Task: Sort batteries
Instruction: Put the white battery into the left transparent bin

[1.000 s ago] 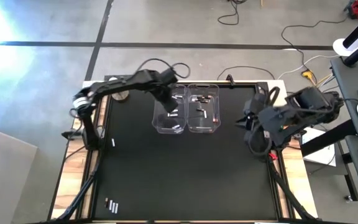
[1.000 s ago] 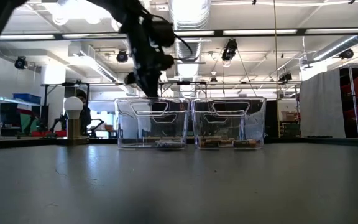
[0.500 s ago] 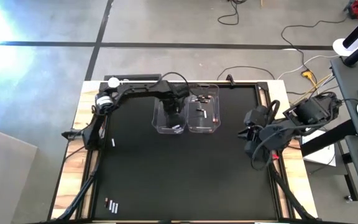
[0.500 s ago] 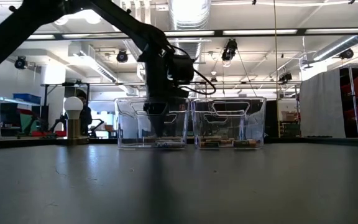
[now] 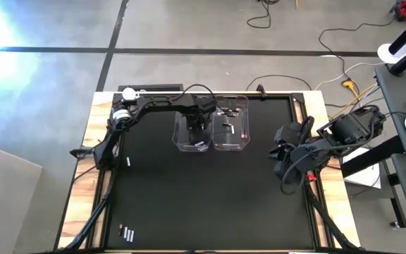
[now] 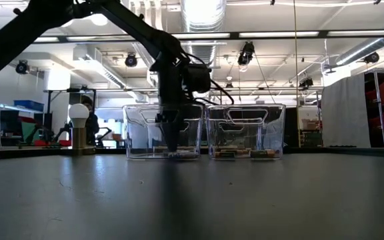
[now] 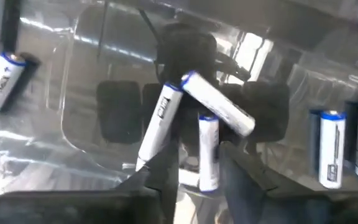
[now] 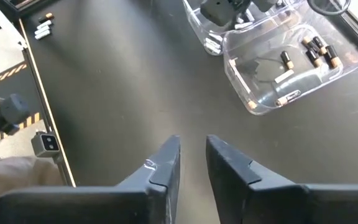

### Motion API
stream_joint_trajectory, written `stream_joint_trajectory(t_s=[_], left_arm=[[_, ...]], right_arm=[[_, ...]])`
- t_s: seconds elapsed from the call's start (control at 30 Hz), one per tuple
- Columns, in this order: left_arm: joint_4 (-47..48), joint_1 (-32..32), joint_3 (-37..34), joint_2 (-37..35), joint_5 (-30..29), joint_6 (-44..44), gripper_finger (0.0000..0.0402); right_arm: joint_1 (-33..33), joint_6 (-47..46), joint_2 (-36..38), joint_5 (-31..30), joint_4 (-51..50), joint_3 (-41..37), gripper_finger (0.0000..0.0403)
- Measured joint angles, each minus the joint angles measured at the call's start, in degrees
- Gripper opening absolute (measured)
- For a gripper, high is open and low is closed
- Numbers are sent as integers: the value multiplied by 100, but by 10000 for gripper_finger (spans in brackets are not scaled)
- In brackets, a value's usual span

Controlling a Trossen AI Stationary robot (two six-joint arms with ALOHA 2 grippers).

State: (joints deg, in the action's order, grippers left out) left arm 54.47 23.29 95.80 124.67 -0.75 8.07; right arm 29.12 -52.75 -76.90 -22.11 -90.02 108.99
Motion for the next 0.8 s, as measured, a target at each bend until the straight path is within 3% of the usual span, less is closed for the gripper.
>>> stream_joint_trajectory(t_s=[0.23, 0.5, 0.63, 0.8], left_arm=[[303, -174, 15, -768, 62, -444, 147], [1165, -863, -96, -2205, 127, -1099, 154], [1509, -1338, -699, -2992, -1, -1222, 165], [1691, -1781, -2103, -4146, 0, -1947, 210]], right_arm=[[-27, 323, 35, -55, 0, 2, 93], [-473, 1167, 72, -638, 19, 9, 115], [-734, 1570, 70, -649, 63, 9, 138], [-817, 1634, 63, -645, 74, 9, 172]])
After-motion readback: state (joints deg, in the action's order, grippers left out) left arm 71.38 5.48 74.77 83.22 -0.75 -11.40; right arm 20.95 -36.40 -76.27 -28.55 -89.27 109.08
